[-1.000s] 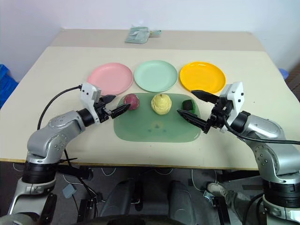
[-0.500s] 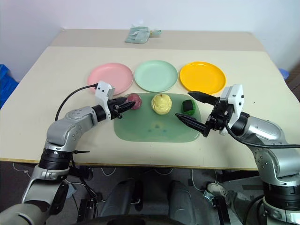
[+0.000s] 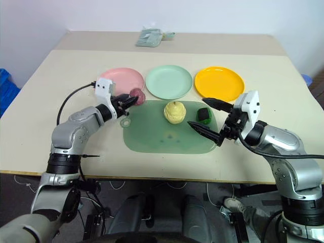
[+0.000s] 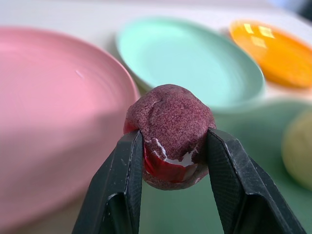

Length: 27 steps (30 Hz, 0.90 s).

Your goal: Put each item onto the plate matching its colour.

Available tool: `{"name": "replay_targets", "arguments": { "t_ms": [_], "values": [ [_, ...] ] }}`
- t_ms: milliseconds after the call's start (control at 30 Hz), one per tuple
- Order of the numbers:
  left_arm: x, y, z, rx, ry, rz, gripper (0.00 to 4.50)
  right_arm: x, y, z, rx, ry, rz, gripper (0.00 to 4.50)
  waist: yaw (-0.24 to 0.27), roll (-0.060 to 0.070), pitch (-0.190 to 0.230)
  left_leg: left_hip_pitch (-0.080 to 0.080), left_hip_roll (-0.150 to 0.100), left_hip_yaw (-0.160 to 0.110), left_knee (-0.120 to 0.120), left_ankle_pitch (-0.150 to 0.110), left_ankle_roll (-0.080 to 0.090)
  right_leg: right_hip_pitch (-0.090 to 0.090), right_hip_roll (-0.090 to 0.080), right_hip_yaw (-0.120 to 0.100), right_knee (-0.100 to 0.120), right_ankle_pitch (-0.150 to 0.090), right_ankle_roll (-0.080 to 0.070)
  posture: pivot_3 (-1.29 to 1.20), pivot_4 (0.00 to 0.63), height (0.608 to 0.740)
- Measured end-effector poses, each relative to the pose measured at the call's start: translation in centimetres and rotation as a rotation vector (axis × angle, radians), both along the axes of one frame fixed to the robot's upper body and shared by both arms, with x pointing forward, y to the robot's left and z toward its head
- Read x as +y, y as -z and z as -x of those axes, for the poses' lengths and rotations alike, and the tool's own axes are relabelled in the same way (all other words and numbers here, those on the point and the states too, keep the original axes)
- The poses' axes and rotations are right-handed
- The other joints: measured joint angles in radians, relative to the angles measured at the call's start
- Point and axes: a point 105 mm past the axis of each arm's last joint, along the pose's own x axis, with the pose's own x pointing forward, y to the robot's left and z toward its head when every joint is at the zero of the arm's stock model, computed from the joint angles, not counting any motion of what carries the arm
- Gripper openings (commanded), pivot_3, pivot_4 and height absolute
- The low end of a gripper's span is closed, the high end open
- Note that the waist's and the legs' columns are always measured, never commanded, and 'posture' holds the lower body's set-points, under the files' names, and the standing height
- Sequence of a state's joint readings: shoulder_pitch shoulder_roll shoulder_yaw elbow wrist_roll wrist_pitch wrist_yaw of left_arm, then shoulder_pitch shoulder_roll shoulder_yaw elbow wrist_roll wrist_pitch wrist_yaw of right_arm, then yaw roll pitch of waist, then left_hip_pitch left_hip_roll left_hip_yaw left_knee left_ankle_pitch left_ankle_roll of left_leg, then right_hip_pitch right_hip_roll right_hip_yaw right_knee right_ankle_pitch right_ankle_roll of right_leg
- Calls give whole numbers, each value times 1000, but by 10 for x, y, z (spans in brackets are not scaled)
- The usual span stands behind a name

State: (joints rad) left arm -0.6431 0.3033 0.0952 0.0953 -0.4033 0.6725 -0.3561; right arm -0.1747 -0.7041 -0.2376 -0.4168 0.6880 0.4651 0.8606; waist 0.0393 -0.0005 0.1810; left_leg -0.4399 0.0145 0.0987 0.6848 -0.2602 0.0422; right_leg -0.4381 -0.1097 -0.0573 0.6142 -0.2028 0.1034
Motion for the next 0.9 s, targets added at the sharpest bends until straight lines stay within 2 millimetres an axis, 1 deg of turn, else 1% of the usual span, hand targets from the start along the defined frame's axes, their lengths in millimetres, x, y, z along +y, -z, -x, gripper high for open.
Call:
{"name": "replay_targets", "arguments": {
  "t_ms": [67, 133, 167, 233, 267, 333, 367, 467, 533, 600, 633, 700, 767, 900],
  "values": [
    [12, -15, -12, -38, -76, 30, 1714, 1, -1, -1, -6, 0, 3, 4500, -1, 0, 0, 0, 0, 0, 0, 0, 0, 0, 0, 0, 0, 1, 1, 0, 150, 740],
    [27, -24, -25, -53, -163, 49, 1714, 3, -2, -3, -11, -2, 0, 4500, -1, 0, 0, 0, -2, 0, 0, 0, 0, 0, 0, 0, 0, 2, 3, 0, 150, 740],
    [33, -25, -31, -50, -194, 59, 2023, 4, -3, -3, -18, -4, -3, 4500, -2, 0, 0, 0, -2, 0, 0, 0, 0, 0, 0, 0, 0, 2, 3, 0, 150, 740],
    [40, -18, -39, -25, -229, 70, 2800, 6, -4, -5, -26, -10, 0, 4500, 0, 0, 0, 0, -2, 1, 0, 0, 0, 0, 0, 0, 0, 2, 4, 0, 150, 740],
    [41, -15, -41, -16, -234, 75, 3172, 7, -5, -5, -28, -13, -2, 4500, 0, 0, 0, 0, -2, 1, 0, 0, 0, 0, 0, 0, 0, 2, 4, 0, 150, 740],
    [39, -10, -43, -6, -227, 89, 4151, 7, -5, -7, -29, -12, -6, 4500, 0, -1, 0, 0, -2, 1, 0, 0, 0, 0, 0, 0, -1, 2, 4, 0, 150, 740],
    [35, -10, -43, -10, -210, 96, 4434, 7, -5, -9, -31, -7, -7, 4500, 0, -2, 1, -1, -2, 2, 0, 0, 0, 0, 0, 0, -1, 3, 4, 0, 150, 740],
    [18, -20, -37, -61, -130, 121, 4434, 15, -7, -17, -54, 5, -13, 4500, -3, -2, 1, -1, -2, 2, 0, 1, -1, 0, 0, 0, -1, 3, 5, 0, 150, 740],
    [10, -27, -25, -124, -63, 114, 4434, 22, -4, -23, -55, 16, -10, 4500, -8, -2, 0, 0, -1, 2, 0, 3, -5, 0, 0, 0, 0, 3, 5, 0, 150, 740],
    [7, -24, -10, -168, 3, 96, 4434, 29, 1, -31, -46, 33, -11, 4500, -19, -2, 0, 0, -1, 2, 0, 3, -6, 0, 0, 0, 0, 3, 5, 0, 150, 740],
    [6, -19, -1, -176, 42, 81, 4434, 32, 4, -34, -39, 43, -9, 4500, -26, -2, 0, 0, 0, 2, 0, 3, -6, 0, 0, 0, 0, 3, 5, 0, 150, 740],
    [8, -8, 17, -170, 130, 56, 4434, 37, 9, -40, -22, 52, -6, 4500, -30, -2, 0, 0, 0, 2, -1, 3, -6, -1, 0, 0, 0, 3, 5, 0, 150, 740],
    [13, -2, 38, -152, 235, 48, 4434, 43, 15, -45, -5, 54, 2, 4500, -34, -2, 0, 0, 1, 2, -1, 3, -6, -1, 0, 0, 0, 3, 4, 0, 150, 740],
    [20, -2, 77, -157, 406, -15, 4434, 56, 22, -48, 24, 20, 16, 4500, -32, -1, 0, 0, 1, 1, -1, 0, -1, -1, -1, 0, 0, 2, 3, 0, 150, 740]
  ]
}}
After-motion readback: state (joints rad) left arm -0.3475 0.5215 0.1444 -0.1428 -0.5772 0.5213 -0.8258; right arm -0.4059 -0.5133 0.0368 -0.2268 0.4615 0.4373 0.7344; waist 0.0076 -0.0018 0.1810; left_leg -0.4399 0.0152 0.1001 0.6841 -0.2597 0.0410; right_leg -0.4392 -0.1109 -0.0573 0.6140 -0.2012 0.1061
